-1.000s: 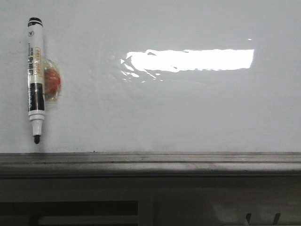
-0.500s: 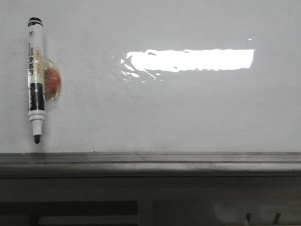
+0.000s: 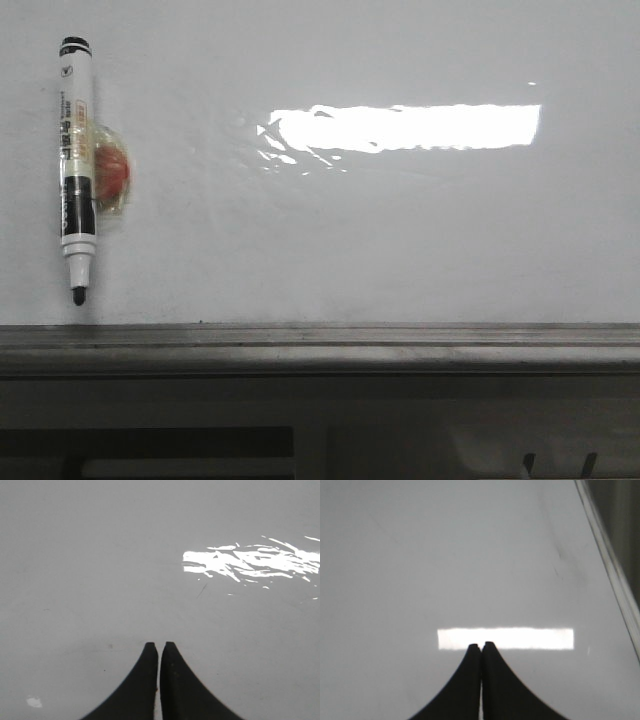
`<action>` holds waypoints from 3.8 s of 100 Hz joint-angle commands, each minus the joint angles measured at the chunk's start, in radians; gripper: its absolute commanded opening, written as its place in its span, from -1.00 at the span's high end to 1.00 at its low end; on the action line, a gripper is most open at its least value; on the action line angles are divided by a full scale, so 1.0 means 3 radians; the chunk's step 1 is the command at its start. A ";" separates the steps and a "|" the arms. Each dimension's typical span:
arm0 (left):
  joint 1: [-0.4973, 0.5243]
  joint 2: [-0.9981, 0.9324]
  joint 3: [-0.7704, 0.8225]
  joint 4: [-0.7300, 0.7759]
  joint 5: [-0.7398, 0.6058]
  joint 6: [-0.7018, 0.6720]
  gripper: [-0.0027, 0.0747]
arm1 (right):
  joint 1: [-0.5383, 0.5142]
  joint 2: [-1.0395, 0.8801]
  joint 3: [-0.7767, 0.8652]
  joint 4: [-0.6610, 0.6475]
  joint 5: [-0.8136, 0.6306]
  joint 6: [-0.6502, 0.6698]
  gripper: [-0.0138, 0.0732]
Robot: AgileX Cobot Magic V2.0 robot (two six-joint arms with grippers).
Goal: Write number 6 on whiteboard
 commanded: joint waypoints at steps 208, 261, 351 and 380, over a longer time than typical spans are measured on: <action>-0.2391 0.1553 -0.1235 -0.1051 -0.0044 0.0378 -0.05 | -0.0021 0.1098 -0.1058 0.0130 0.2373 -0.0007 0.83; -0.2535 0.2593 -0.1235 -0.1343 -0.0093 0.0413 -0.31 | -0.0021 0.1098 -0.1058 0.0130 0.2346 -0.0007 0.83; -0.2812 0.3096 -0.1242 -0.1407 -0.0737 0.0452 -0.29 | -0.0021 0.1098 -0.1058 0.0130 0.2346 -0.0007 0.83; -0.2787 0.3388 -0.1242 -0.1594 -0.0913 0.0452 -0.29 | -0.0021 0.1098 -0.1058 0.0130 0.2346 -0.0007 0.83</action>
